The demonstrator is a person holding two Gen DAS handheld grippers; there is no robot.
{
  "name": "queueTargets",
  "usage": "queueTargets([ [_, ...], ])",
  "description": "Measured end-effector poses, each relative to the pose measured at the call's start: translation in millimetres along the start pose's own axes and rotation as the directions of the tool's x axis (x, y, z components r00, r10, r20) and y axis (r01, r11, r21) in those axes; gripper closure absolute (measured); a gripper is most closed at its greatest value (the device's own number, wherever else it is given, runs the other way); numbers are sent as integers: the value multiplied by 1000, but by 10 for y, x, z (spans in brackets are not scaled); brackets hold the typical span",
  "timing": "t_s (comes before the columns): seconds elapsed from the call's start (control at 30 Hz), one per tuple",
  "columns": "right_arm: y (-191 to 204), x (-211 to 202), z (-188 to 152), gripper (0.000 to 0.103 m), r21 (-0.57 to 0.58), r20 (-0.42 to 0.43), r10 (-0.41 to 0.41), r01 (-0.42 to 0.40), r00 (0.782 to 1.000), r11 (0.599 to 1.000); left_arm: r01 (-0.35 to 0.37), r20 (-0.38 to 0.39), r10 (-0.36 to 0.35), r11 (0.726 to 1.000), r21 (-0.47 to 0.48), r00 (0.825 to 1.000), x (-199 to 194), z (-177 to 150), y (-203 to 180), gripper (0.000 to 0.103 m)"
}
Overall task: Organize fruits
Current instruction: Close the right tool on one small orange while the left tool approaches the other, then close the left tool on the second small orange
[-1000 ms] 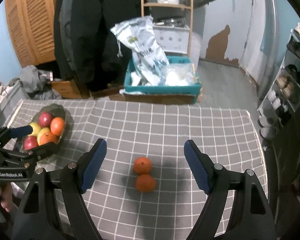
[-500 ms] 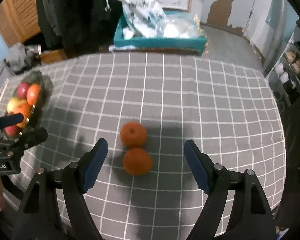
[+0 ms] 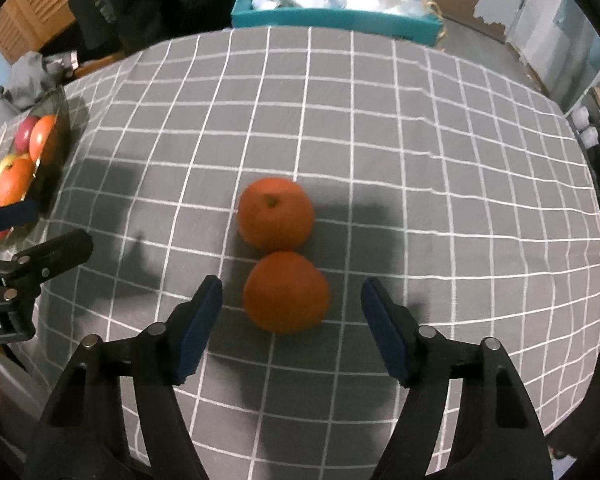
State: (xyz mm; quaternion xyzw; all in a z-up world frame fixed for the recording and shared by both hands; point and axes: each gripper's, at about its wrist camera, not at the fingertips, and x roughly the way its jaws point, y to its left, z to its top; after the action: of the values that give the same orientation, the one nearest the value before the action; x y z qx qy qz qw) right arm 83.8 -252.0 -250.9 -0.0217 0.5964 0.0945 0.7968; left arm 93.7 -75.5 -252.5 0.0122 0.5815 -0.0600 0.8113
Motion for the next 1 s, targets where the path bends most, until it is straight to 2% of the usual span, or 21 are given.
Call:
queueTargets([
  [0.07, 10, 59, -3, 39, -1, -12, 1, -1, 1000, 1000, -2, -5, 2, 1000, 2, 1000, 18, -6, -11, 2],
  [0.2, 2, 100, -7, 56, 7, -22, 3, -3, 1000, 1000, 3, -6, -3, 1000, 3, 1000, 33, 0, -37, 2],
  [0.33, -36, 32, -17, 58, 17, -13, 20, -20, 1000, 1000, 9, -7, -9, 1000, 3, 1000, 62, 36, -81, 2],
  [0.77, -602, -261, -35, 58, 98, 71, -67, 60, 995, 993, 60, -3, -60, 997, 56, 998, 110, 184, -528, 2],
  [1.0, -871, -324, -82, 58, 144, 92, -88, 74, 992, 987, 83, -14, -82, 993, 89, 997, 179, 264, -810, 2],
])
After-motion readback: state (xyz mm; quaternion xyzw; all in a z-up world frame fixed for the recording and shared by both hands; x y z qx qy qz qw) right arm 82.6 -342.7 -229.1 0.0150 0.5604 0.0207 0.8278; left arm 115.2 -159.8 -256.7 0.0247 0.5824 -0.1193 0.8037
